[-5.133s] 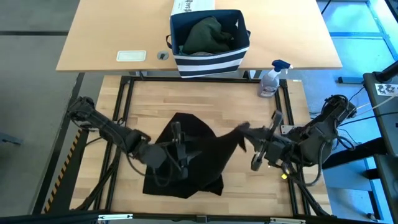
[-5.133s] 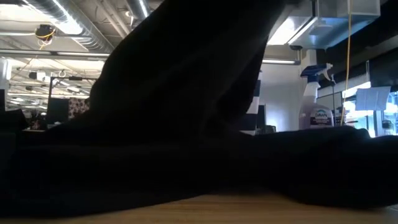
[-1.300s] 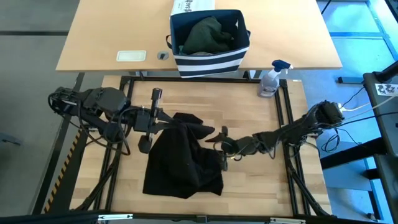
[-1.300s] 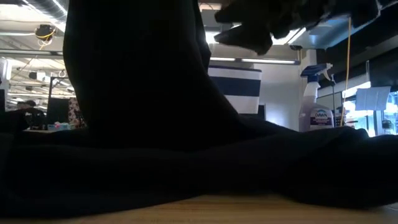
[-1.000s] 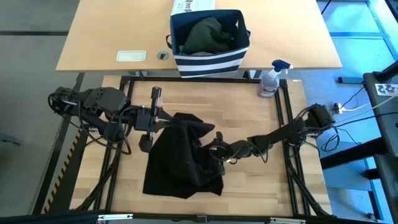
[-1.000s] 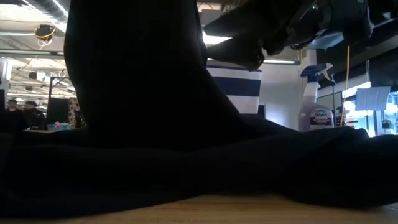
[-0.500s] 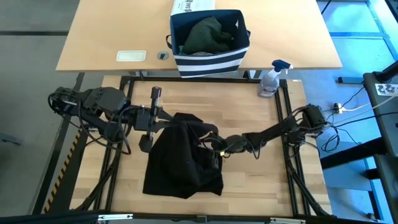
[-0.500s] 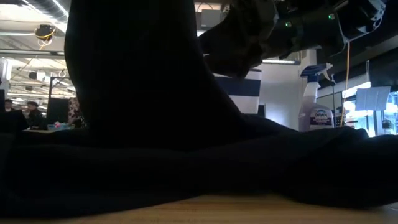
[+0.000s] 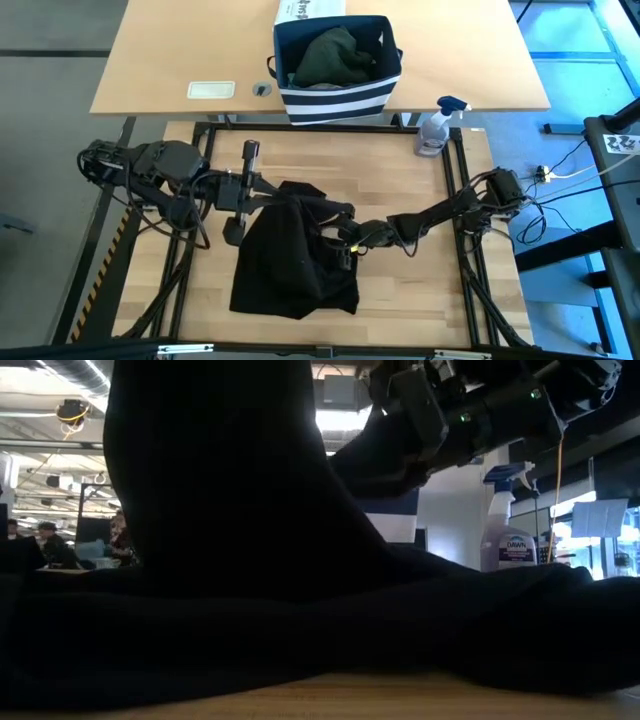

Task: Fold Laundry from Bin
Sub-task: Fold the black shirt

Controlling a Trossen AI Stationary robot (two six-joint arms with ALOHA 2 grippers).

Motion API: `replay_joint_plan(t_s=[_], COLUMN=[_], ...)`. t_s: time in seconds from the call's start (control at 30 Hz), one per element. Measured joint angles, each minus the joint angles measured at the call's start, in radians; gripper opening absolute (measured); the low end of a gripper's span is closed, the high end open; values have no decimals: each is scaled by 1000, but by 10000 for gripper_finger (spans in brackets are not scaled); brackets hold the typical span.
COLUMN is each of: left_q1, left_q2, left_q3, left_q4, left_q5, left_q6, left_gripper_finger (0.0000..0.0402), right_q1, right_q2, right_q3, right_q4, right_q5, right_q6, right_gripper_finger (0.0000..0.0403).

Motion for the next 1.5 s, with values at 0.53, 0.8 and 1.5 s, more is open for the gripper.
replay_joint_plan(t_s=[0.53, 0.8, 1.5], left_q1=[0, 0, 0], left_q2=[0, -1, -15], left_q3=[0, 4, 191], left_q4=[4, 47, 56], left_q5=[-18, -95, -635], left_q6=[4, 8, 141], left_gripper_finger=[0, 0, 0], right_q1=[-38, -36, 62], right_q2=[0, -11, -800], right_q3=[0, 0, 365], right_q4=[79, 33, -568], right_q5=[-114, -133, 478], right_q6=[6, 1, -364], right_gripper_finger=[231, 17, 2])
